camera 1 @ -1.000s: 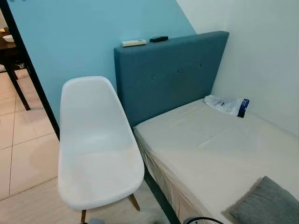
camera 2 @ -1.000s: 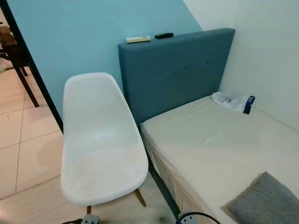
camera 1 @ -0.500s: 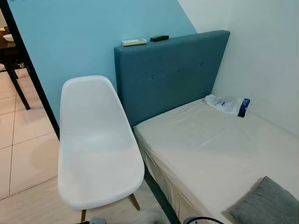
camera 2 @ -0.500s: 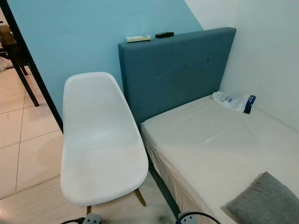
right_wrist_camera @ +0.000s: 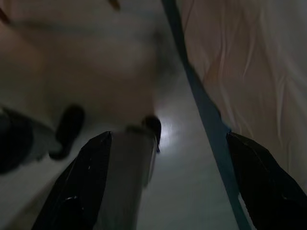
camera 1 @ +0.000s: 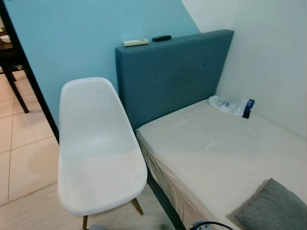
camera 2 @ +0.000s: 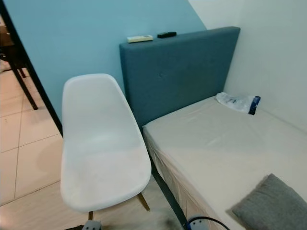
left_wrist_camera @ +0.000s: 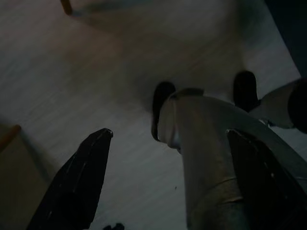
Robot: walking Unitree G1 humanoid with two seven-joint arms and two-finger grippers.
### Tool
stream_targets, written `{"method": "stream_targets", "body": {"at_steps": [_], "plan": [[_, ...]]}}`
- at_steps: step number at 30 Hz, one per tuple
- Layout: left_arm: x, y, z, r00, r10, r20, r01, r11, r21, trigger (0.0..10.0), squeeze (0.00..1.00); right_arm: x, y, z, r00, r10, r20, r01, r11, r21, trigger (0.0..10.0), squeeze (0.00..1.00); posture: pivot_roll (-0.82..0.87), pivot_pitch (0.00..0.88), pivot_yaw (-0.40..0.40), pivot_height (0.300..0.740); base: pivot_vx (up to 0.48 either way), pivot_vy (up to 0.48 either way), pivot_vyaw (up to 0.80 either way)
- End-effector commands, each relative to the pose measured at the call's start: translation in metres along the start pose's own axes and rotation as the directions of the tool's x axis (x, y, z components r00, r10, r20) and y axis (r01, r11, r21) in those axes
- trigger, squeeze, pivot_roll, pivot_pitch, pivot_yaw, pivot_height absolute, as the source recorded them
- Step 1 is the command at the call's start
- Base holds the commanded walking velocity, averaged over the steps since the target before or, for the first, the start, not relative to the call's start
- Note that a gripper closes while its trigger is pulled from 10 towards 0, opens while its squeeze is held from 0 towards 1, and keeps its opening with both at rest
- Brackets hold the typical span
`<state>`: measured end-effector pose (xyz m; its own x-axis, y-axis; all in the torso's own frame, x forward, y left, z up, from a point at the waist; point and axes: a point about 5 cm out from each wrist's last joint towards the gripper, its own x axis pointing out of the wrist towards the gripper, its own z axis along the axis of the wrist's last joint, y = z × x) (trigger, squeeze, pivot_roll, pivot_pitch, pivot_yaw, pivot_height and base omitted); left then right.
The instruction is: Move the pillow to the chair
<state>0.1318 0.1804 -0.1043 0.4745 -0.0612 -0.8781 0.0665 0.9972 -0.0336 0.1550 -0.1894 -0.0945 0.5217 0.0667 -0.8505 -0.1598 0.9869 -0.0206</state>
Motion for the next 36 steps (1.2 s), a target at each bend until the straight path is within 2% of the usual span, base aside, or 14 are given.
{"method": "stream_targets", "body": {"at_steps": [1, 3, 8, 13, 16, 19, 25, 32, 36], "plan": [[-0.002, 0.006, 0.002, 0.999, 0.002, 0.045, -0.001, 1.0, -0.023, 10.0, 0.0, 0.001, 0.0, 0.015, 0.997, 0.015, 0.079, -0.015, 1.0, 0.011, 10.0, 0.0, 0.0, 0.003, -0.04, 0.74, 0.0, 0.0, 0.0], [-0.004, 0.014, 0.009, 0.992, 0.002, 0.129, 0.006, 0.998, -0.065, 10.0, 0.0, 0.001, -0.001, 0.026, 0.987, 0.038, 0.155, -0.039, 0.999, 0.0, 10.0, 0.0, 0.0, 0.019, -0.042, 0.74, 0.0, 0.0, 0.0], [-0.005, 0.015, 0.017, 0.98, -0.008, 0.197, 0.022, 0.997, -0.07, 10.0, 0.0, -0.001, -0.001, 0.025, 0.981, 0.037, 0.191, -0.039, 0.999, 0.007, 10.0, 0.0, 0.01, 0.024, -0.041, 0.74, 0.0, 0.0, 0.0], [-0.004, -0.005, 0.025, 0.956, -0.081, 0.281, 0.095, 0.995, -0.034, 10.0, 0.0, -0.004, -0.001, 0.024, 0.969, 0.039, 0.243, -0.041, 0.999, 0.004, 10.0, 0.0, 0.0, 0.035, -0.04, 0.74, 0.0, 0.0, 0.0], [-0.005, -0.009, 0.025, 0.95, -0.073, 0.305, 0.082, 0.996, -0.018, 10.0, 0.0, -0.006, -0.005, 0.024, 0.96, 0.04, 0.276, -0.042, 0.999, 0.0, 10.0, 0.0, 0.0, 0.038, -0.041, 0.74, 0.0, 0.0, 0.0], [-0.007, -0.004, 0.023, 0.944, -0.047, 0.326, 0.074, 0.995, -0.07, 10.0, 0.0, -0.009, -0.008, 0.025, 0.948, 0.051, 0.314, -0.049, 0.999, -0.015, 10.0, 0.0, 0.0, 0.044, -0.043, 0.74, 0.0, 0.0, 0.0], [-0.011, -0.004, 0.018, 0.931, -0.077, 0.357, 0.105, 0.993, -0.061, 10.0, 0.0, -0.014, -0.006, 0.027, 0.922, 0.078, 0.38, -0.075, 0.997, -0.023, 10.0, 0.0, 0.0, 0.051, -0.044, 0.74, 0.0, 0.0, 0.0], [-0.014, -0.004, 0.014, 0.921, -0.077, 0.381, 0.107, 0.993, -0.057, 10.0, 0.0, -0.017, -0.01, 0.015, 0.928, 0.048, 0.37, -0.067, 0.997, 0.039, 10.0, 0.0, 0.0, 0.058, -0.05, 0.74, 0.0, 0.0, 0.0], [-0.014, -0.004, 0.014, 0.92, -0.076, 0.384, 0.107, 0.993, -0.059, 10.0, 0.0, -0.018, -0.011, 0.014, 0.927, 0.046, 0.372, -0.066, 0.997, 0.041, 10.0, 0.0, 0.0, 0.058, -0.05, 0.74, 0.0, 0.0, 0.0]]}}
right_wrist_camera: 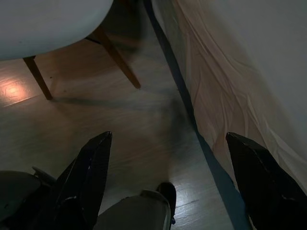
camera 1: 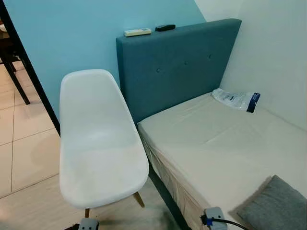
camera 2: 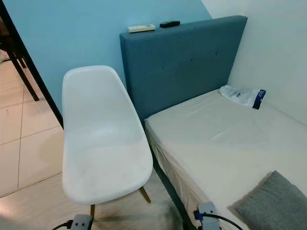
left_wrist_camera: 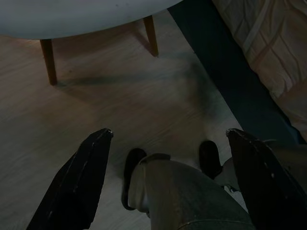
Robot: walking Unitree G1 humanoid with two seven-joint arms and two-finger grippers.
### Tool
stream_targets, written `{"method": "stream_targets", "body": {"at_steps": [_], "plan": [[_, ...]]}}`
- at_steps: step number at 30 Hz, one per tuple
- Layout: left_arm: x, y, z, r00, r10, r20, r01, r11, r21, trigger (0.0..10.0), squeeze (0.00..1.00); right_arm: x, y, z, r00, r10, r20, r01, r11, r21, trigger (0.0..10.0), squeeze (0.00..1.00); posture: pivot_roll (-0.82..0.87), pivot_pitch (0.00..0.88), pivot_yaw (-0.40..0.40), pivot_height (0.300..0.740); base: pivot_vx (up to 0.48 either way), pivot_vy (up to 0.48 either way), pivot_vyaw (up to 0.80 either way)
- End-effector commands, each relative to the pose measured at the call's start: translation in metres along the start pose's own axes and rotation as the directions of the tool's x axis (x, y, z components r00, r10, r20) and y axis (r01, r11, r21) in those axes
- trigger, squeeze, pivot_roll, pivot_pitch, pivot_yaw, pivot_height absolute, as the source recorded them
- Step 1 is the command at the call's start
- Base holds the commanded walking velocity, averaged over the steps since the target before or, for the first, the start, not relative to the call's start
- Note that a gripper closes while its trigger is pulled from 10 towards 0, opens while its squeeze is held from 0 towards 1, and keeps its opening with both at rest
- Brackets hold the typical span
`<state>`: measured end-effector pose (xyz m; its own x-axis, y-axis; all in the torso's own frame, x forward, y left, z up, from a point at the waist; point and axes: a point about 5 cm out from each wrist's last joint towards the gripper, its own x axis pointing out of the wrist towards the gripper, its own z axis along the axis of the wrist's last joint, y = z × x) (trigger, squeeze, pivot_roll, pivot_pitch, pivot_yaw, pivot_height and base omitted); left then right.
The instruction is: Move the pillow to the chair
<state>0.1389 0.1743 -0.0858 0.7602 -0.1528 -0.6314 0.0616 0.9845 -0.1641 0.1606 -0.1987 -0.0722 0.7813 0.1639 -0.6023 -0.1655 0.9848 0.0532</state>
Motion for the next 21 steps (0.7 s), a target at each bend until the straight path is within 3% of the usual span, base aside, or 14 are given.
{"method": "stream_targets", "body": {"at_steps": [1, 4, 7, 14, 18, 21], "plan": [[-0.002, 0.002, -0.001, 1.0, 0.003, 0.013, -0.003, 1.0, 0.009, 10.0, 0.0, -0.002, 0.0, -0.001, 1.0, -0.003, 0.01, 0.003, 1.0, 0.007, 10.0, 0.0, 0.0, 0.058, -0.05, 0.74, 0.0, 0.0, 0.0], [-0.004, 0.002, 0.002, 0.999, -0.005, 0.045, 0.004, 1.0, 0.021, 10.0, 0.0, -0.004, -0.001, -0.004, 1.0, 0.01, 0.003, -0.01, 1.0, 0.006, 10.0, 0.0, 0.0, 0.061, -0.053, 0.74, 0.0, 0.0, 0.0], [0.003, 0.004, 0.025, 0.987, -0.005, 0.16, 0.001, 1.0, 0.027, 10.0, 0.0, -0.008, -0.004, -0.012, 0.999, 0.008, -0.036, -0.008, 1.0, 0.017, 10.0, 0.0, 0.01, 0.064, -0.06, 0.74, 0.0, 0.0, 0.0], [0.005, 0.007, 0.034, 0.981, 0.022, 0.193, -0.026, 1.0, 0.017, 10.0, 0.0, -0.008, -0.005, -0.012, 0.999, 0.007, -0.046, -0.006, 1.0, 0.02, 10.0, 0.0, 0.01, 0.059, -0.067, 0.74, 0.0, 0.0, 0.0], [0.009, 0.013, 0.066, 0.952, 0.029, 0.306, -0.042, 0.998, 0.038, 10.0, 0.0, -0.005, -0.005, -0.01, 0.998, 0.012, -0.054, -0.011, 1.0, 0.007, 10.0, 0.0, 0.01, 0.044, -0.069, 0.74, 0.0, 0.0, 0.0], [0.005, 0.011, 0.068, 0.945, 0.022, 0.326, -0.041, 0.998, 0.049, 10.0, 0.0, -0.003, -0.004, -0.008, 0.999, 0.018, -0.049, -0.018, 1.0, 0.005, 10.0, 0.0, 0.01, 0.041, -0.067, 0.74, 0.0, 0.0, 0.0]]}}
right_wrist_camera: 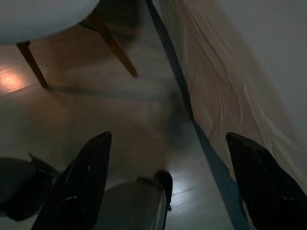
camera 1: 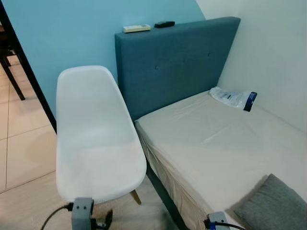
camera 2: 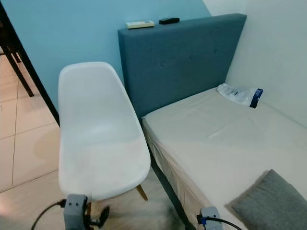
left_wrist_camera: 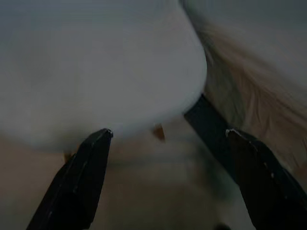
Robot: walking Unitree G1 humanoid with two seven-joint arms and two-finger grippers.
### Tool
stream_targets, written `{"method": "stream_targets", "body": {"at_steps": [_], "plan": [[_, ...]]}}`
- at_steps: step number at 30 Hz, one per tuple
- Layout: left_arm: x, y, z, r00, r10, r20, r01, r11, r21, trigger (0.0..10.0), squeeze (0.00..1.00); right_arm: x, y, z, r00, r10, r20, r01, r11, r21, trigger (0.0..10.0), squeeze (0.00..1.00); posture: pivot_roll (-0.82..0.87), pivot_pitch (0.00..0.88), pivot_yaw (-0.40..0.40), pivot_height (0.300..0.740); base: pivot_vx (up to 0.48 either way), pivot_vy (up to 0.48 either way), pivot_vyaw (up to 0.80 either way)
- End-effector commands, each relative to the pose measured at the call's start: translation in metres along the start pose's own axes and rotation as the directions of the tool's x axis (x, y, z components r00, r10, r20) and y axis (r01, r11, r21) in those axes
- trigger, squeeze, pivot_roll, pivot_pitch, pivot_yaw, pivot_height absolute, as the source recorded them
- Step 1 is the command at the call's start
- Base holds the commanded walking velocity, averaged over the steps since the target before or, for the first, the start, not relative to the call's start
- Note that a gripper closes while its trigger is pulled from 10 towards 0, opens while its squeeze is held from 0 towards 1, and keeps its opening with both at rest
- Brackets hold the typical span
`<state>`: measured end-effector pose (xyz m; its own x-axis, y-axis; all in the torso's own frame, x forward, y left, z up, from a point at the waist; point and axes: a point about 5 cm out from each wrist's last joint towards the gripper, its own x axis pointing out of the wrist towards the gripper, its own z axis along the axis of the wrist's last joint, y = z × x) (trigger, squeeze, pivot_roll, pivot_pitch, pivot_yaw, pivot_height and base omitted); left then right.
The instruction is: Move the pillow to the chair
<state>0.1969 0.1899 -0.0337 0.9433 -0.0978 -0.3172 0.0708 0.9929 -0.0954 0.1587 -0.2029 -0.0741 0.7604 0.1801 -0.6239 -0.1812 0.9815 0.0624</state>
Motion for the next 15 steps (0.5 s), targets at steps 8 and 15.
{"method": "stream_targets", "body": {"at_steps": [8, 15], "plan": [[-0.038, -0.019, -0.019, 0.998, -0.049, -0.034, 0.05, 0.999, 0.019, 10.0, 0.0, -0.002, 0.001, 0.0, 0.999, 0.016, 0.031, -0.017, 1.0, 0.009, 10.0, 0.0, 0.01, 0.044, -0.067, 0.74, 0.0, 0.0, 0.0], [-0.065, -0.028, -0.007, 1.0, 0.002, -0.01, -0.002, 1.0, -0.014, 10.0, 0.0, -0.01, 0.0, 0.007, 0.988, 0.048, 0.148, -0.052, 0.998, 0.018, 10.0, 0.0, 0.03, 0.06, -0.071, 0.74, 0.0, 0.0, 0.0]]}}
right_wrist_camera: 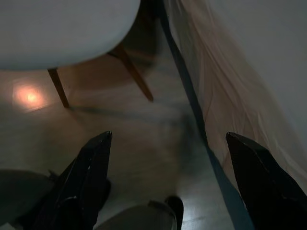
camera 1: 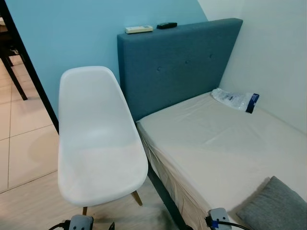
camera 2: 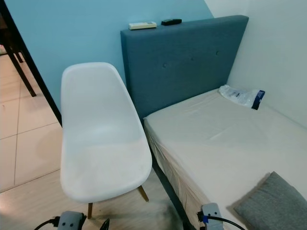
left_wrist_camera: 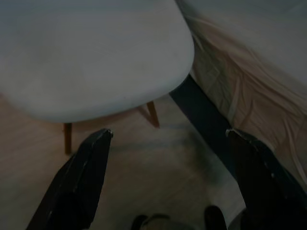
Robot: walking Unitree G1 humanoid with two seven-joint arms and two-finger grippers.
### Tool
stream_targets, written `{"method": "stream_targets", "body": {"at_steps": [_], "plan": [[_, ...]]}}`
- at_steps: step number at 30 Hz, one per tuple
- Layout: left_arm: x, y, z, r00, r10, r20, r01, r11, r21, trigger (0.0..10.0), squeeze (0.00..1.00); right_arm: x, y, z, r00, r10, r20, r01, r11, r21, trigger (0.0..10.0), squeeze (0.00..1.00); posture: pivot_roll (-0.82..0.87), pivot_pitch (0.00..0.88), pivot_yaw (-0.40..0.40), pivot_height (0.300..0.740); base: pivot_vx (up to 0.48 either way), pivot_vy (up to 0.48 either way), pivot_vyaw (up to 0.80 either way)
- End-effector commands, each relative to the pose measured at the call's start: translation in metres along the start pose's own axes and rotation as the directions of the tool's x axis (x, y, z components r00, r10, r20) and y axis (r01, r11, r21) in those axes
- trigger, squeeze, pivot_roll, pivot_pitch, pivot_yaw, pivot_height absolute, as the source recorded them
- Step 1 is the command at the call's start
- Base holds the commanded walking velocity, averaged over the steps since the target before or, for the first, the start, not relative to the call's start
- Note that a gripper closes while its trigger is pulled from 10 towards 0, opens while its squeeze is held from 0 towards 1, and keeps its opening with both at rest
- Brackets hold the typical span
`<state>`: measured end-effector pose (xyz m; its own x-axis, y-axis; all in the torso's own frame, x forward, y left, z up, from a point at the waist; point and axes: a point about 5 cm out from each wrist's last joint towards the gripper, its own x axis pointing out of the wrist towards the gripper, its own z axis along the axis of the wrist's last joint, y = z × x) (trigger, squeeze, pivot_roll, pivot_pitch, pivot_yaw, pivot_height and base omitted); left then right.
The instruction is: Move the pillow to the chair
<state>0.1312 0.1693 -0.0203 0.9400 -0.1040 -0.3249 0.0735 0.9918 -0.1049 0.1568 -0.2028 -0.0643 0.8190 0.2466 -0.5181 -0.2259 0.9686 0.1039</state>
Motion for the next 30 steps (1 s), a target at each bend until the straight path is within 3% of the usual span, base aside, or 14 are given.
{"method": "stream_targets", "body": {"at_steps": [1, 7, 10, 15, 22, 30], "plan": [[-0.003, -0.001, 0.007, 1.0, 0.026, 0.002, -0.026, 1.0, -0.01, 10.0, 0.0, -0.004, -0.002, 0.001, 0.999, -0.021, 0.041, 0.02, 1.0, 0.016, 10.0, 0.0, 0.03, 0.062, -0.071, 0.74, 0.0, 0.0, 0.0], [-0.008, 0.0, 0.009, 0.999, 0.045, -0.01, -0.045, 0.999, -0.02, 10.0, 0.0, -0.011, -0.006, 0.004, 0.994, -0.054, 0.097, 0.05, 0.998, 0.043, 10.0, 0.0, 0.03, 0.071, -0.068, 0.74, 0.0, 0.0, 0.0], [-0.01, 0.002, 0.002, 0.998, 0.026, -0.056, -0.027, 0.999, -0.033, 10.0, 0.0, -0.016, -0.012, 0.019, 0.973, -0.119, 0.196, 0.091, 0.985, 0.146, 10.0, 0.0, 0.03, 0.074, -0.06, 0.74, 0.0, 0.0, 0.0], [-0.007, 0.003, -0.006, 0.995, 0.005, -0.095, -0.009, 0.999, -0.043, 10.0, 0.0, -0.024, -0.007, 0.033, 0.96, -0.1, 0.261, 0.064, 0.988, 0.143, 10.0, 0.0, 0.02, 0.077, -0.052, 0.74, 0.0, 0.0, 0.0], [0.0, 0.005, -0.022, 0.986, -0.028, -0.162, 0.018, 0.998, -0.067, 10.0, 0.0, -0.028, 0.011, 0.029, 0.97, -0.059, 0.235, 0.016, 0.983, 0.181, 10.0, 0.0, 0.01, 0.074, -0.056, 0.74, 0.0, 0.0, 0.0], [0.001, 0.003, -0.022, 0.986, -0.032, -0.162, 0.019, 0.996, -0.084, 10.0, 0.0, -0.028, 0.018, 0.04, 0.97, -0.051, 0.238, 0.002, 0.979, 0.205, 10.0, 0.0, 0.01, 0.073, -0.055, 0.74, 0.0, 0.0, 0.0]]}}
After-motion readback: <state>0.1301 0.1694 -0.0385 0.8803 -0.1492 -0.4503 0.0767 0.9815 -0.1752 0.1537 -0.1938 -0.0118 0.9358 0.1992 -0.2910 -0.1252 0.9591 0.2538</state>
